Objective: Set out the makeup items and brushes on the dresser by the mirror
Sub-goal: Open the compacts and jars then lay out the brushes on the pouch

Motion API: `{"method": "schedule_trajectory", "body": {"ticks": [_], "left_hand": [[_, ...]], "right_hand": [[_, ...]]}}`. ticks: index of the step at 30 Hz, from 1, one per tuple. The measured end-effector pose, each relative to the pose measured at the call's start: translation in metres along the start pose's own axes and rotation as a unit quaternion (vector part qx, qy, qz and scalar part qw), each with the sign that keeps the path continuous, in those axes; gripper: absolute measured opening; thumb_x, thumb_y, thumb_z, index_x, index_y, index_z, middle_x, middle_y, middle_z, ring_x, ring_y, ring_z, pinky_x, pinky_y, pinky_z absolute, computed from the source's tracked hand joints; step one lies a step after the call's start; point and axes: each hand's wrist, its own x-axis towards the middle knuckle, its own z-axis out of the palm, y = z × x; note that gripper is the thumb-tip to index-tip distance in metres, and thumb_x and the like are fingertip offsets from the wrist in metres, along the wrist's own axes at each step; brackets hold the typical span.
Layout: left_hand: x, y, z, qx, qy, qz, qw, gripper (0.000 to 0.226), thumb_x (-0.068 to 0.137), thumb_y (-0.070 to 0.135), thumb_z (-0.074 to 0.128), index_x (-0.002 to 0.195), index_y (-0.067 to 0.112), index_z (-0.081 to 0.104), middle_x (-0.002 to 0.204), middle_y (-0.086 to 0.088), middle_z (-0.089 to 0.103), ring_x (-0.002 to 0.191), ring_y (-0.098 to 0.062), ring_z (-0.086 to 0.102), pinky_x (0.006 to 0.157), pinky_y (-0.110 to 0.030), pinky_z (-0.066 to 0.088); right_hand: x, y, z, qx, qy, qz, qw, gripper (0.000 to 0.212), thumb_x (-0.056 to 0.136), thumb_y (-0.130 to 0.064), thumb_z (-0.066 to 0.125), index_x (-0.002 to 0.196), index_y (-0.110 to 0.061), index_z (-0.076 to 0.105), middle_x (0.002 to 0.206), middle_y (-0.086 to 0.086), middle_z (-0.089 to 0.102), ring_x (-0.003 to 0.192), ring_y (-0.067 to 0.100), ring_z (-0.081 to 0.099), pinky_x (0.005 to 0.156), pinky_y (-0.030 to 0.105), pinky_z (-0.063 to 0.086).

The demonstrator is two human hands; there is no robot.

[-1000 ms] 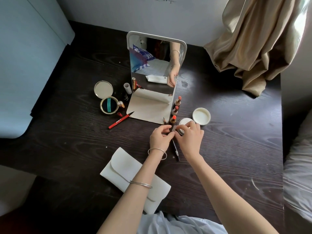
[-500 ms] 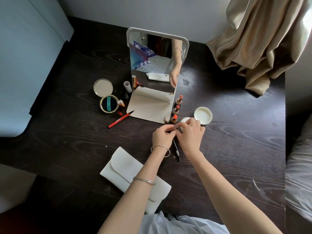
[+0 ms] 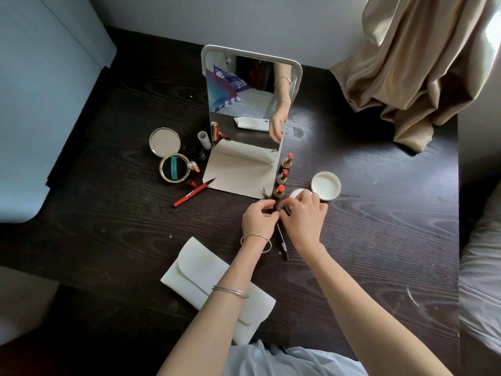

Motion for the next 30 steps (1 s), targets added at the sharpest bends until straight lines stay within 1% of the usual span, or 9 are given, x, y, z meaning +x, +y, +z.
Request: {"method": "schedule_trajectory", "body": {"ticks": [8, 14, 18, 23, 30], "left_hand": [[0.001, -0.006, -0.004, 0.019, 0.007, -0.01, 1.0, 0.034, 0.081, 0.011, 0.067, 0.114, 0.019, 0.063, 0.115, -0.001, 0.062, 0.079, -0.009, 0.063, 0.085, -0.037, 0.055], [0.0, -0.008, -0.003, 0.024, 0.002, -0.019, 1.0, 0.036, 0.081, 0.009, 0.067, 0.115, 0.02, 0.062, 0.117, -0.002, 0.061, 0.081, -0.011, 0.064, 0.085, -0.038, 0.055], [0.001, -0.009, -0.004, 0.023, 0.006, -0.025, 0.999, 0.036, 0.081, 0.008, 0.066, 0.115, 0.018, 0.061, 0.117, -0.002, 0.061, 0.082, -0.014, 0.065, 0.086, -0.039, 0.054], [0.002, -0.012, -0.004, 0.023, 0.0, -0.038, 0.999, 0.038, 0.08, 0.008, 0.066, 0.116, 0.019, 0.059, 0.116, -0.001, 0.062, 0.084, -0.014, 0.064, 0.087, -0.04, 0.054], [0.003, -0.015, -0.003, 0.02, 0.001, -0.047, 0.999, 0.038, 0.079, 0.009, 0.067, 0.115, 0.019, 0.06, 0.115, -0.001, 0.062, 0.091, -0.017, 0.064, 0.086, -0.042, 0.054]], "right_hand": [[-0.001, -0.001, 0.001, 0.022, -0.007, 0.011, 1.0, 0.004, 0.075, -0.028, 0.073, 0.078, -0.025, 0.074, 0.082, 0.002, 0.052, 0.084, 0.026, 0.048, 0.068, 0.033, 0.024], [-0.002, -0.001, 0.001, 0.024, -0.025, 0.013, 0.999, 0.005, 0.079, -0.029, 0.07, 0.081, -0.025, 0.073, 0.085, 0.002, 0.052, 0.09, 0.026, 0.047, 0.07, 0.034, 0.024], [-0.003, -0.002, 0.002, 0.027, -0.033, 0.016, 0.999, 0.007, 0.08, -0.03, 0.068, 0.082, -0.025, 0.073, 0.086, 0.003, 0.052, 0.091, 0.027, 0.047, 0.07, 0.035, 0.025], [-0.001, -0.003, 0.001, 0.028, -0.046, 0.015, 0.998, 0.01, 0.082, -0.031, 0.065, 0.086, -0.026, 0.073, 0.089, 0.003, 0.052, 0.093, 0.026, 0.046, 0.072, 0.035, 0.025], [-0.002, -0.005, 0.003, 0.029, -0.031, 0.019, 0.999, 0.006, 0.077, -0.027, 0.07, 0.08, -0.024, 0.075, 0.083, 0.005, 0.054, 0.088, 0.03, 0.049, 0.069, 0.035, 0.025]]}}
